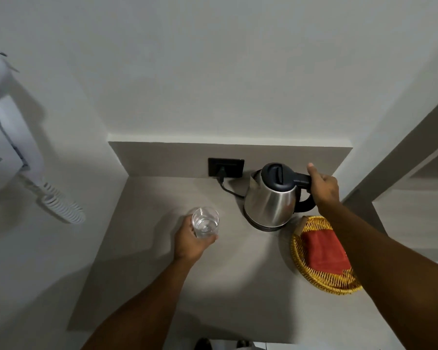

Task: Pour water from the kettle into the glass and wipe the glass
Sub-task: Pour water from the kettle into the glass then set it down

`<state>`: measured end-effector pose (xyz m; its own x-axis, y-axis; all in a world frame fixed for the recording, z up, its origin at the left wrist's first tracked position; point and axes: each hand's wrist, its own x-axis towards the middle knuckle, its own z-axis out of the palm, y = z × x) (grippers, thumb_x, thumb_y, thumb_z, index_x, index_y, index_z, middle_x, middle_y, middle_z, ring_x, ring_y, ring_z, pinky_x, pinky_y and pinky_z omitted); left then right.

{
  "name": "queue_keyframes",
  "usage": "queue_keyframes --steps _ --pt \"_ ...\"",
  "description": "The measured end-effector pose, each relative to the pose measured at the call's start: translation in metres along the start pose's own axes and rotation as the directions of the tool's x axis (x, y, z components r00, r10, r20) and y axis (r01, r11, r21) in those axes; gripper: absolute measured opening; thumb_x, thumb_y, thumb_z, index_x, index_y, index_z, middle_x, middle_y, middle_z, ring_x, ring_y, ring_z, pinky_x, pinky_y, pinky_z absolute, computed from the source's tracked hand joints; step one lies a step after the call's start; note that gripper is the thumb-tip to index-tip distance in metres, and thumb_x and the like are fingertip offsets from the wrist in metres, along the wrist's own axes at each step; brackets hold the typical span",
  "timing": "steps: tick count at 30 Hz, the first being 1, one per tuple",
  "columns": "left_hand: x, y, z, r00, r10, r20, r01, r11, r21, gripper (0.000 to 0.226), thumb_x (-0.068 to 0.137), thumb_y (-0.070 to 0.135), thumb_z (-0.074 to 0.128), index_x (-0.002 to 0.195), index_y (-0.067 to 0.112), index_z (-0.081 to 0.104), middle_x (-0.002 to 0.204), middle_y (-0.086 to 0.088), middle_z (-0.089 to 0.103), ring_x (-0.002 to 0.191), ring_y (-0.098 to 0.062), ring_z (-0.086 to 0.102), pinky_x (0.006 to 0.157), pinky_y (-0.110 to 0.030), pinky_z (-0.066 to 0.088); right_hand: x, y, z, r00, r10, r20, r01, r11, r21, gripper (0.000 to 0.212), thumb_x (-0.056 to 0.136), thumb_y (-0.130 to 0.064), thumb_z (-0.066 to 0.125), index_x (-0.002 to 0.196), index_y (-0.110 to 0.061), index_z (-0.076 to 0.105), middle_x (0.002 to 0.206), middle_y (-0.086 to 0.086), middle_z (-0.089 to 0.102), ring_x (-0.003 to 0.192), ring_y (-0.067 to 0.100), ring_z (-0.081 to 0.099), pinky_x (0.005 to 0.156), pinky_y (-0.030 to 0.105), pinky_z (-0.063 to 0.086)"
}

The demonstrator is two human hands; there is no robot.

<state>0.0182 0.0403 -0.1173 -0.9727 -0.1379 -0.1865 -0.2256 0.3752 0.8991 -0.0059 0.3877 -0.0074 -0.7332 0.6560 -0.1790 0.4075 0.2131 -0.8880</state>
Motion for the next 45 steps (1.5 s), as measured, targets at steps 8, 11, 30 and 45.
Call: queue_keyframes --steps 8,11,30,45 --pt "0.0 -0.001 -0.001 0.995 0.093 -0.039 -0.093 0.996 -0.01 0.081 0.051 0.021 0.098 0.124 0.025 0.063 0.108 0.001 0.074 0.097 -0.02 0.074 0.086 -0.044 0.062 -0.004 -0.051 0.018 0.966 -0.258 0.022 0.259 0.961 -0.093 0.035 0.094 -0.04 0.06 0.066 -0.02 0.063 0.064 0.004 0.061 0.062 0.019 0.061 0.058 0.03 0.052" --pt "0.0 -0.001 -0.003 0.993 0.111 -0.044 -0.111 0.994 0.002 0.08 0.051 0.02 0.098 0.123 0.022 0.063 0.108 0.003 0.072 0.098 -0.021 0.073 0.086 -0.042 0.062 -0.016 -0.086 0.028 0.851 -0.511 0.122 0.525 0.822 -0.22 0.04 0.089 -0.039 0.056 0.058 -0.016 0.066 0.055 0.011 0.063 0.049 0.023 0.057 0.05 0.03 0.048" --pt "-0.004 -0.008 -0.006 0.996 0.079 -0.034 -0.08 0.997 -0.013 0.068 0.054 0.02 0.097 0.115 0.015 0.067 0.102 -0.003 0.074 0.092 -0.022 0.072 0.082 -0.039 0.061 -0.096 -0.154 0.097 0.439 -0.68 0.588 0.865 0.141 -0.482 0.052 0.085 -0.05 0.04 0.062 -0.01 0.066 0.048 0.005 0.052 0.048 0.023 0.051 0.05 0.025 0.038" --pt "-0.004 -0.007 -0.01 1.0 0.022 0.022 -0.021 0.999 -0.039 0.068 0.055 0.02 0.097 0.116 0.021 0.066 0.105 -0.001 0.075 0.096 -0.02 0.072 0.085 -0.042 0.061 -0.13 -0.171 0.129 0.258 -0.649 0.715 0.874 -0.159 -0.46 0.047 0.088 -0.046 0.045 0.057 -0.013 0.057 0.047 0.001 0.041 0.042 0.021 0.04 0.048 0.023 0.025"
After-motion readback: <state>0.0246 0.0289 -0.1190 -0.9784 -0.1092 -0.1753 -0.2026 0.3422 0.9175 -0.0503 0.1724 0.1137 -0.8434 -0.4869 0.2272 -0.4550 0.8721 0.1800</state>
